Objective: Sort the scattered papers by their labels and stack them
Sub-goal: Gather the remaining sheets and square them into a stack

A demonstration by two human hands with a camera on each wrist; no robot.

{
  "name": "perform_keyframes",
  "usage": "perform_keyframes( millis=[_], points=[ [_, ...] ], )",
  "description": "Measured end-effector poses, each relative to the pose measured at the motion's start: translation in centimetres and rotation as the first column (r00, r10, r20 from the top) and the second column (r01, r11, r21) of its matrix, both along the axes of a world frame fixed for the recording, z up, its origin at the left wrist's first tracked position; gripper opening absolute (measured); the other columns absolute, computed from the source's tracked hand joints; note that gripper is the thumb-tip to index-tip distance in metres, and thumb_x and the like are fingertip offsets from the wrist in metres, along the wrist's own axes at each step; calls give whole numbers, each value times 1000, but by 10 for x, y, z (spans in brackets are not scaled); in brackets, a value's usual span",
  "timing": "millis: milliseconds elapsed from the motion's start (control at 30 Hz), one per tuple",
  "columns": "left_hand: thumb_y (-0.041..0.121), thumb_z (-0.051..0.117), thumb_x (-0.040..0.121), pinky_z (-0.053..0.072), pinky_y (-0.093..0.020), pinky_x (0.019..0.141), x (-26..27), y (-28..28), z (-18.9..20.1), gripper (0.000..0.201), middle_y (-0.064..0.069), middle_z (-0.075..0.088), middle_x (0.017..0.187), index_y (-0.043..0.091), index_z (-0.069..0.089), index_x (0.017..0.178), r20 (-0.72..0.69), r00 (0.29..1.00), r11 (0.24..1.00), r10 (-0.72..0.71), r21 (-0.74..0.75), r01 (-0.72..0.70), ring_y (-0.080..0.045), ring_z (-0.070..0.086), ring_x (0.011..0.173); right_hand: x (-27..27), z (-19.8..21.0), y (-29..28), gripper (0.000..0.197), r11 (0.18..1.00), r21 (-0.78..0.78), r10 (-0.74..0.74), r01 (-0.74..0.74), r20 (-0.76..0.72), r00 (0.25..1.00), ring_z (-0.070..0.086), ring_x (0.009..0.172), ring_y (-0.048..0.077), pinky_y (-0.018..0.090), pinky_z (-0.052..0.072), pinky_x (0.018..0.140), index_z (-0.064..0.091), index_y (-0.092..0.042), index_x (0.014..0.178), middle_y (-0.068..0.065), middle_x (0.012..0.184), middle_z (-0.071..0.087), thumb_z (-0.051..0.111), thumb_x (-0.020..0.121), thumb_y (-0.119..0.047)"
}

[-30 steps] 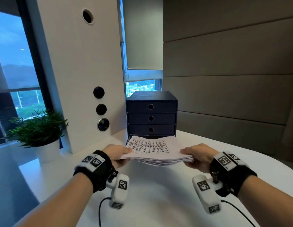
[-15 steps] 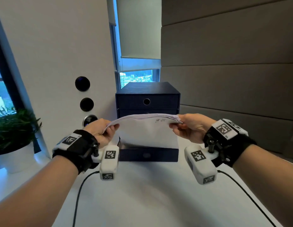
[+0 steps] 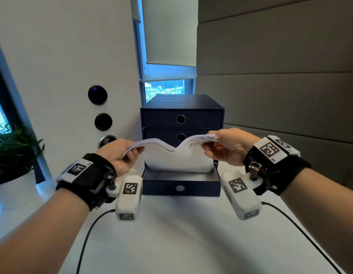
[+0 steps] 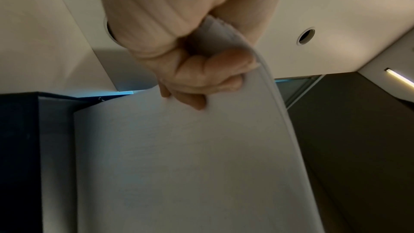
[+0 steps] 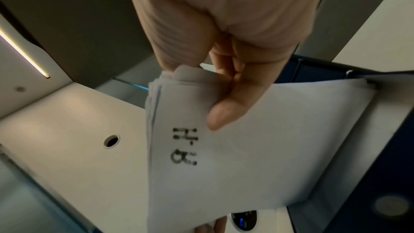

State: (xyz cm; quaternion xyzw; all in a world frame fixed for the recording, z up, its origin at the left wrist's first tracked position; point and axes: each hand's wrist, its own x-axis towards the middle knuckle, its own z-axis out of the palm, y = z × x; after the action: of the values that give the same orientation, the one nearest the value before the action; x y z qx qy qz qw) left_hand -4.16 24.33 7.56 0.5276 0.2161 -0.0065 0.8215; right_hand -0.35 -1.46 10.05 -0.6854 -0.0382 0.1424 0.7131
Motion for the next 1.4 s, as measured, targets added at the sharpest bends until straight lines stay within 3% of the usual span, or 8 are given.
perform_keyframes(
  millis=[300,433,533,633,800,933,1133,1400],
  points=[
    [-2,58,89,39,-14,31,27,-35,-48,10,-11,56,63,1,57,80,-63,993,891,104,449,-65,-17,54,44,33,-51,-20,12,846,-520,-106,120,56,993,63,61,25,27,54,42,68,6,91,16,79,65,71,81,-1],
    [4,68,83,55,-27,50,56,-37,-72,13,-14,65,65,2,57,77,-60,977,735,206,668,-114,-27,61,65,49,-86,-19,14,893,-449,17,39,120,993,71,71,23,38,61,68,71,-8,92,11,86,72,70,86,-21],
    [20,72,83,55,-27,62,72,-27,-84,21,-13,66,95,4,59,83,-82,987,505,136,863,2,-26,64,76,58,-101,-22,13,673,-739,292,27,299,909,63,73,6,24,50,73,75,-26,89,-11,80,68,74,80,-35],
    [38,76,77,55,-26,51,74,-20,-80,41,-8,62,93,4,65,97,-111,988,577,-103,803,151,-18,63,64,68,-105,-19,14,505,-846,377,171,394,838,61,84,9,20,43,73,77,-23,90,-9,85,68,70,83,-33],
    [54,82,59,50,-24,65,64,-7,-68,55,5,62,82,19,64,97,-287,899,20,-331,950,310,-10,58,71,72,-113,-10,52,78,-985,556,152,170,814,50,103,22,38,45,89,72,-37,100,-3,98,65,39,83,-74],
    [56,87,44,50,-31,70,62,7,-71,82,5,49,99,23,41,102,-252,947,-236,-201,950,202,-13,53,82,77,-112,-30,62,287,-907,376,308,403,835,44,112,21,40,43,95,55,-34,106,-4,112,50,66,61,-75],
    [40,93,46,34,-33,109,75,32,-94,134,7,29,146,21,7,146,-219,930,220,-295,932,289,-18,33,136,87,-125,-31,130,542,-833,367,-113,113,923,44,123,18,31,35,105,-3,-28,147,-7,137,37,90,56,-38],
    [28,97,36,53,-23,82,91,29,-103,65,10,70,88,21,65,93,22,980,421,-196,905,64,-4,66,84,111,-148,-18,100,704,-681,8,200,289,957,54,106,19,31,46,90,33,-16,128,-2,117,53,94,50,-32]
  ],
)
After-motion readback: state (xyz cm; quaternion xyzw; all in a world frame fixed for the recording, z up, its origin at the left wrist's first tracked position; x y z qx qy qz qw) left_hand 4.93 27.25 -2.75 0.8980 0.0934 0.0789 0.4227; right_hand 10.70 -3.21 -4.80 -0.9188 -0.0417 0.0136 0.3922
